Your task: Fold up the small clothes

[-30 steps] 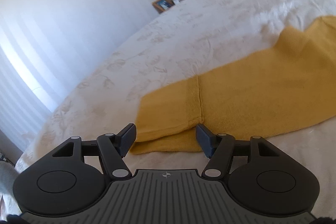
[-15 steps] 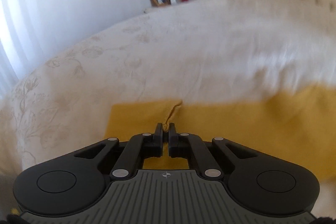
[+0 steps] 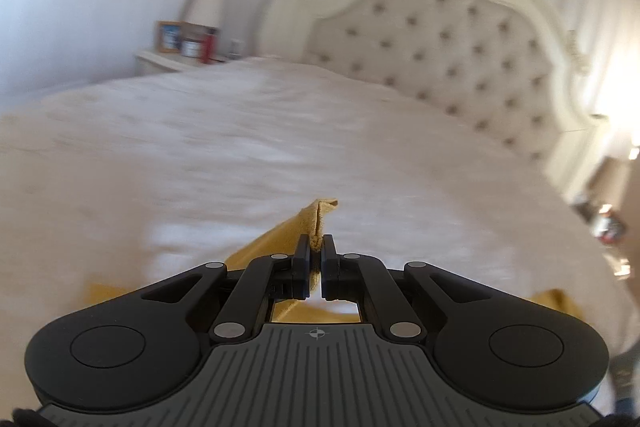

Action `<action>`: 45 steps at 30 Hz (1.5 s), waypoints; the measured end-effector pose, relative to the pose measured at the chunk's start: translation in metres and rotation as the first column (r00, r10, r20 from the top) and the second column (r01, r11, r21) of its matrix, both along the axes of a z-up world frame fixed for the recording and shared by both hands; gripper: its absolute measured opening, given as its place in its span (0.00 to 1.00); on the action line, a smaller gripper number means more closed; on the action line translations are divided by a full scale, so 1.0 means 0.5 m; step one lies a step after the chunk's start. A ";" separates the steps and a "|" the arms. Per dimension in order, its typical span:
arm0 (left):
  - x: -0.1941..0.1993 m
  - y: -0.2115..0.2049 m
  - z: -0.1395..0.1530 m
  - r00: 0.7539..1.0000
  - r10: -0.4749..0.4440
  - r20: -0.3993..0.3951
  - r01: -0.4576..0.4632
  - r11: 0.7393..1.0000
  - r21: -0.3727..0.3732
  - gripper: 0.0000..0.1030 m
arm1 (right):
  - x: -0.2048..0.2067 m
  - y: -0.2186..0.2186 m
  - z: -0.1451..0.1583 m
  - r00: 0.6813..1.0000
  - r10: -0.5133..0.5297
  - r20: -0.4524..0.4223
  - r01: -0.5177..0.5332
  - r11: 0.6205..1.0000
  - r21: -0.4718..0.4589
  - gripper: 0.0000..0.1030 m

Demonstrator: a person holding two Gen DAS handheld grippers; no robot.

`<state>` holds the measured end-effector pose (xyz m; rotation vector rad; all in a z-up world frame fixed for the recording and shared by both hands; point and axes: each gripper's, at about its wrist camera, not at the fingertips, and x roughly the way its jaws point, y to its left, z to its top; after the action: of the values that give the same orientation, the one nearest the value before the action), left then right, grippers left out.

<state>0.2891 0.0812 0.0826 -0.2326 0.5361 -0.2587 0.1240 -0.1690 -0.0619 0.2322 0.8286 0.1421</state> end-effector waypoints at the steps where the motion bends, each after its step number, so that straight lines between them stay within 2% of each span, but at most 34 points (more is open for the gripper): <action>1: 0.006 -0.032 -0.009 1.000 -0.020 -0.007 0.020 1.000 -0.017 0.04 | -0.003 -0.008 0.000 1.000 -0.009 0.002 0.009 1.000 0.001 0.76; 4: 0.032 -0.113 -0.052 0.997 -0.070 -0.035 0.067 0.995 -0.072 0.04 | -0.011 -0.031 0.002 0.999 -0.034 0.008 0.034 0.999 0.006 0.76; 9: 0.052 -0.205 -0.133 0.985 -0.145 -0.098 0.137 0.987 -0.086 0.06 | -0.014 -0.062 0.008 0.998 -0.066 0.013 0.066 0.998 0.009 0.76; 12: 0.052 -0.231 -0.174 0.972 -0.183 -0.148 0.175 0.982 -0.066 0.15 | -0.009 -0.073 0.006 0.997 -0.080 0.011 0.080 0.997 0.009 0.76; 13: 0.042 -0.229 -0.178 0.971 -0.187 -0.152 0.180 0.982 -0.057 0.25 | -0.006 -0.076 0.004 0.997 -0.082 0.009 0.082 0.997 0.011 0.76; 16: 0.002 -0.210 -0.173 0.971 -0.208 -0.117 0.204 0.978 -0.042 0.29 | 0.005 -0.080 -0.002 0.997 -0.077 0.009 0.077 0.997 0.010 0.76; 18: -0.029 -0.205 -0.166 0.976 -0.209 -0.052 0.210 0.977 0.017 0.35 | 0.017 -0.085 -0.001 0.997 -0.073 0.022 0.073 0.997 0.003 0.76; 19: -0.044 -0.202 -0.165 0.980 -0.197 -0.017 0.197 0.978 0.062 0.39 | 0.028 -0.088 0.000 0.997 -0.074 0.028 0.074 0.997 0.006 0.76; 21: -0.076 -0.178 -0.166 0.985 -0.168 0.034 0.161 0.976 0.147 0.41 | 0.051 -0.096 0.004 0.996 -0.071 0.048 0.070 0.997 0.029 0.76; 24: -0.111 -0.110 -0.185 0.996 -0.076 0.038 0.064 0.967 0.245 0.41 | 0.094 -0.103 0.012 0.995 -0.046 0.093 0.040 0.997 0.072 0.67; 28: -0.130 -0.003 -0.213 0.996 0.083 -0.018 -0.076 0.965 0.250 0.41 | 0.167 -0.099 0.020 0.990 -0.026 0.142 0.012 0.995 0.098 0.64; 32: -0.136 0.080 -0.242 0.976 0.203 -0.078 -0.175 0.945 0.275 0.41 | 0.251 -0.092 -0.001 0.993 -0.048 0.105 0.037 0.994 0.106 0.64; 38: -0.133 0.124 -0.259 0.964 0.228 -0.134 -0.182 0.939 0.292 0.41 | 0.322 -0.088 -0.046 0.995 -0.090 0.040 0.084 0.987 0.137 0.62; 41: -0.126 0.133 -0.270 0.961 0.229 -0.155 -0.182 0.946 0.269 0.41 | 0.335 -0.085 -0.048 0.996 -0.076 0.041 0.068 0.984 0.165 0.48; 43: -0.116 0.132 -0.275 0.960 0.233 -0.155 -0.188 0.947 0.262 0.41 | 0.350 -0.082 -0.049 0.998 -0.065 0.015 0.061 0.982 0.180 0.18; 45: -0.107 0.132 -0.287 0.961 0.233 -0.147 -0.188 0.946 0.265 0.41 | 0.370 -0.078 -0.046 0.998 -0.060 0.000 0.059 0.984 0.170 0.13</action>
<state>0.2354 0.1469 -0.0611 -0.0670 0.7078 0.0408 0.3089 -0.2078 -0.0847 0.4168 0.8045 0.1570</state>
